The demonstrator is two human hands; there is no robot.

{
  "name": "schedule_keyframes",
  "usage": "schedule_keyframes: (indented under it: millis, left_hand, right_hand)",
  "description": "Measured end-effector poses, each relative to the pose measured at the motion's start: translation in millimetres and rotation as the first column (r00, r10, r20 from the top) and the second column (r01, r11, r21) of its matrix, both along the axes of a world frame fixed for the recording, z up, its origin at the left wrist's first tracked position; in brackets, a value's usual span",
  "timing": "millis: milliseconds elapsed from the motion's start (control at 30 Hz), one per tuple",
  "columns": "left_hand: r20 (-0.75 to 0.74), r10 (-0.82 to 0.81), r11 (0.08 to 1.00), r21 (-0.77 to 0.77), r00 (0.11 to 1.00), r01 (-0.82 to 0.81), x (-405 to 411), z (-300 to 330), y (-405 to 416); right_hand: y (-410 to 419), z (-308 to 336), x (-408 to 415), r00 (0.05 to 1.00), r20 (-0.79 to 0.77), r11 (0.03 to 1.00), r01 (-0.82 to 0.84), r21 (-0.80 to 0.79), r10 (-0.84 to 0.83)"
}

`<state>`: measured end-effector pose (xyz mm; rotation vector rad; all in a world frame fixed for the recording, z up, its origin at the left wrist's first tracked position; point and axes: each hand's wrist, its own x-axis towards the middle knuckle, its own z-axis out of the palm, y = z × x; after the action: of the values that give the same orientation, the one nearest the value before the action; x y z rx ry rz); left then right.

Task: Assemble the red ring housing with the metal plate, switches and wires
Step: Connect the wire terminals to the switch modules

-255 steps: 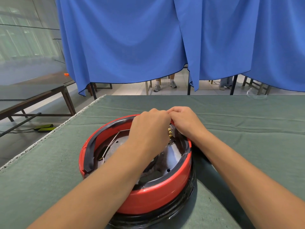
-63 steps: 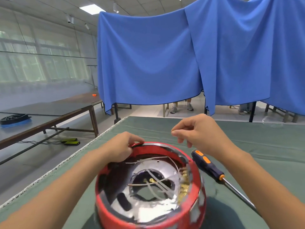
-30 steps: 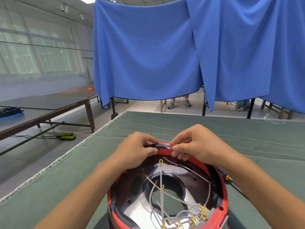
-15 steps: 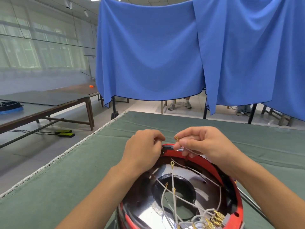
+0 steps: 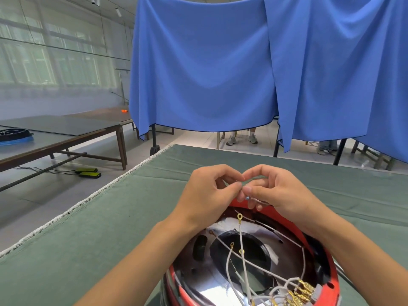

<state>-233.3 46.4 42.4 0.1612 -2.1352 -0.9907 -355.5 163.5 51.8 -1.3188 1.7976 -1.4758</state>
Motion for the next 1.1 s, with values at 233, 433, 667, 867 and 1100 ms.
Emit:
schedule_keyframes:
  millis: [233, 433, 667, 867, 1100]
  left_hand:
    - [0.074, -0.041, 0.979, 0.202, 0.996, 0.025, 0, 2, -5]
    - [0.126, -0.013, 0.983, 0.185, 0.992, -0.011, 2, 3, -12]
    - [0.106, 0.048, 0.994, 0.096, 0.993, -0.059, 3, 0, -15]
    - [0.25, 0.368, 0.921, -0.233, 0.896, -0.313, 0, -6, -21]
    - [0.539, 0.291, 0.954, -0.098, 0.79, -0.285, -1, -11, -30]
  right_hand:
    - [-1, 0, 3, 0.987, -0.129, 0.995, 0.097, 0.025, -0.093]
    - [-1, 0, 13, 0.921, -0.337, 0.98, 0.2, -0.015, -0.194]
    - [1, -4, 20, 0.812, -0.515, 0.953, 0.302, -0.033, -0.275]
    - [-2, -14, 23, 0.759, -0.596, 0.937, 0.347, 0.031, -0.262]
    - [-10, -13, 27, 0.562, -0.814, 0.907, 0.404, 0.12, -0.143]
